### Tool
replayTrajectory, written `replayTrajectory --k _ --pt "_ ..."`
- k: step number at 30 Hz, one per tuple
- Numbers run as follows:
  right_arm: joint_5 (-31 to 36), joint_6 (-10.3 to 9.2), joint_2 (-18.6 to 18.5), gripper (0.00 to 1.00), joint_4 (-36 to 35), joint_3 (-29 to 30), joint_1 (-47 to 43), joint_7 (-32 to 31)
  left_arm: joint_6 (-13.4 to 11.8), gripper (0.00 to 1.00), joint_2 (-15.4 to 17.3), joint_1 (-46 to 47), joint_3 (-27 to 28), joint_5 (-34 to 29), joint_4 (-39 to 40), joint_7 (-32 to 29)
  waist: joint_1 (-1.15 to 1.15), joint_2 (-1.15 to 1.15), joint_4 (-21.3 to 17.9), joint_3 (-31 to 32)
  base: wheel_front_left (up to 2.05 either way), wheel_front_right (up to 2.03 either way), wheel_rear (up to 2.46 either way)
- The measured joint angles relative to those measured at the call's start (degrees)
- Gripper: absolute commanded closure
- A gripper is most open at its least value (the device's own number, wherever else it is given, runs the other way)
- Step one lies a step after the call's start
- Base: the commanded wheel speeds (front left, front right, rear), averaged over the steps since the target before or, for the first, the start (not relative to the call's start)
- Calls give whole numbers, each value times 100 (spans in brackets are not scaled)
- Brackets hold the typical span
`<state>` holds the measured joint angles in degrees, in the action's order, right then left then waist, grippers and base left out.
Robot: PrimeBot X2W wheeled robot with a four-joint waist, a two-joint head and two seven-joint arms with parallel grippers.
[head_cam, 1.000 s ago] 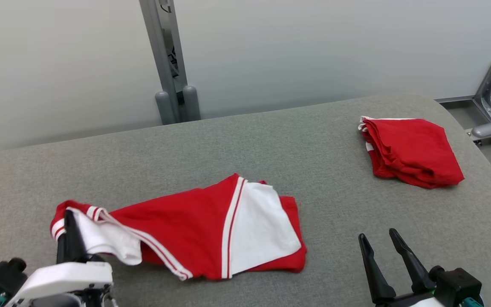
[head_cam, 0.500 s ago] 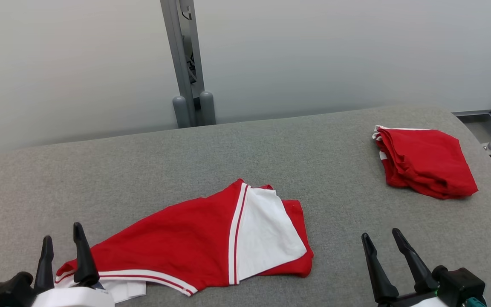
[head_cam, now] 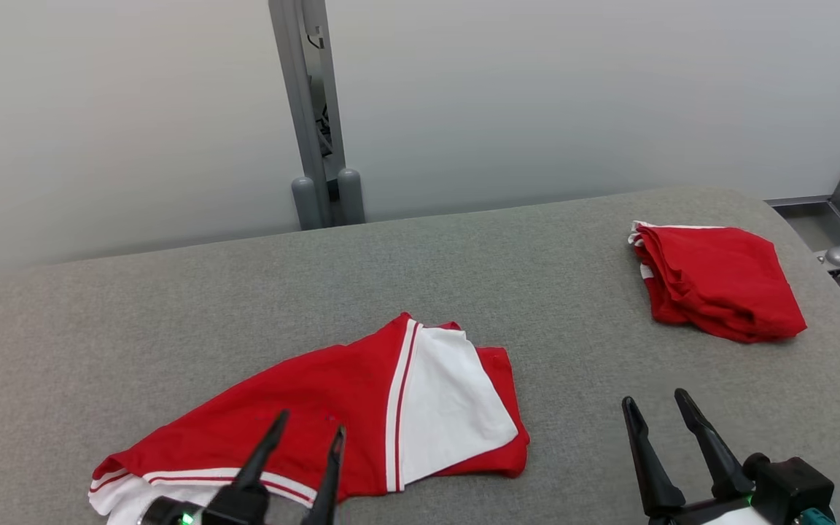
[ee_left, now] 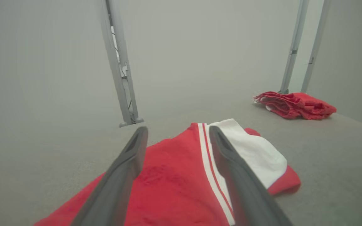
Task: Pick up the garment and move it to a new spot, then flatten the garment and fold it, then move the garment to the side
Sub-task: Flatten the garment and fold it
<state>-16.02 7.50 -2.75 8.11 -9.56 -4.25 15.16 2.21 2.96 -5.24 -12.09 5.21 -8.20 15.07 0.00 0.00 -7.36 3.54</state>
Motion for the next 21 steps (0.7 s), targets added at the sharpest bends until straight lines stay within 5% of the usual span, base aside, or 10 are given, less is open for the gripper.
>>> replayTrajectory --k 9,21 --pt "47 0 -2 0 -14 54 -1 0 147 0 246 477 -832 -895 -1846 0 0 0 -191 -90 0 0 0" --pt "54 0 -3 0 -16 20 40 0 165 0 122 1300 -1340 -1094 -3242 0 0 0 -358 -303 0 0 0"
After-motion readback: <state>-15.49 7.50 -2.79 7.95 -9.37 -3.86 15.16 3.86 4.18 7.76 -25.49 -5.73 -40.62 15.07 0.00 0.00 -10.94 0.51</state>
